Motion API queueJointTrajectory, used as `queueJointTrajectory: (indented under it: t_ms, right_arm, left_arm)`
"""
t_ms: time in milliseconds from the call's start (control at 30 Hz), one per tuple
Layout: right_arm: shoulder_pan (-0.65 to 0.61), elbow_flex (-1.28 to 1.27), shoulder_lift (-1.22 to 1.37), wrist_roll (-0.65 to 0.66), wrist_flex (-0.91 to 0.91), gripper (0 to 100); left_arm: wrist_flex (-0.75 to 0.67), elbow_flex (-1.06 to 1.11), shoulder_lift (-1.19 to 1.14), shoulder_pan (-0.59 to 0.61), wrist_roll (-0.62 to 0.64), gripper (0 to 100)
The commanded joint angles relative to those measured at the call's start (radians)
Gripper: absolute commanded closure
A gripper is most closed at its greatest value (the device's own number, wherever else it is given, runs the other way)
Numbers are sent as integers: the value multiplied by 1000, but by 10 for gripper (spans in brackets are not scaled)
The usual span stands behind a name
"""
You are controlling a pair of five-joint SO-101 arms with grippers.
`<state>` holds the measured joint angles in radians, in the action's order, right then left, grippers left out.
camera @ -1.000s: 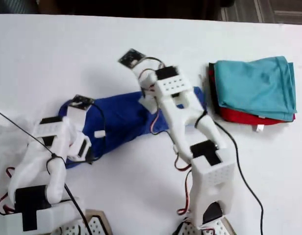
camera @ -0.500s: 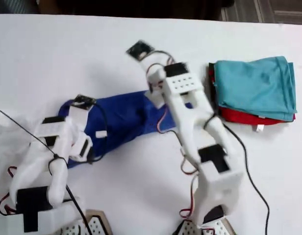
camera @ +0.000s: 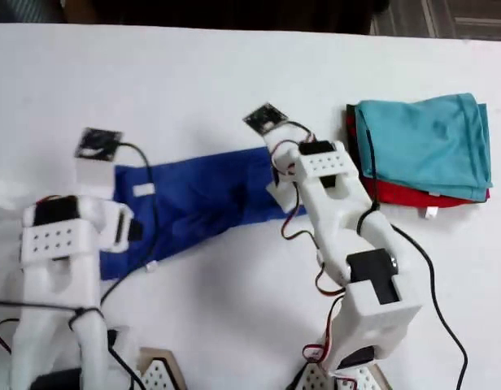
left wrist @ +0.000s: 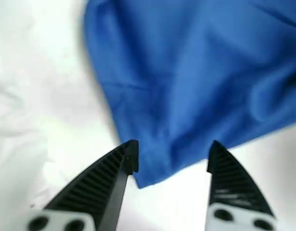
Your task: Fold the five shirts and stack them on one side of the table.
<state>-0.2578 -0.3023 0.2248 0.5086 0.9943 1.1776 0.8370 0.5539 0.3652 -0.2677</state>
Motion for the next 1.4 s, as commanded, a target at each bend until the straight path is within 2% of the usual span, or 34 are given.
queueJointTrajectory:
  t_ms: [0,167,433,667,967,1067,1233,1367]
  right_arm:
    - [45,-26,-71,64,-16,980]
    - [93,-35,-73,100,-15,980]
    - [62,-32,-102,100,5,980]
    - [25,-32,-302,101,88,980]
    - [-25,-32,-490,101,176,980]
    - [-28,-32,-536,101,208,980]
    - [-24,-32,-610,101,245,980]
    - [-24,-32,-645,101,262,980]
  left_arm:
    - [-52,-41,-106,48,8,735]
    - [-115,-61,-290,49,12,736]
    - [-114,-179,-430,49,55,733]
    - [-49,-277,-466,89,133,732]
    - [-58,-291,-471,118,147,733]
    - [-57,-291,-485,118,190,733]
    - [-44,-337,-657,114,193,734]
    - [35,-458,-804,103,190,736]
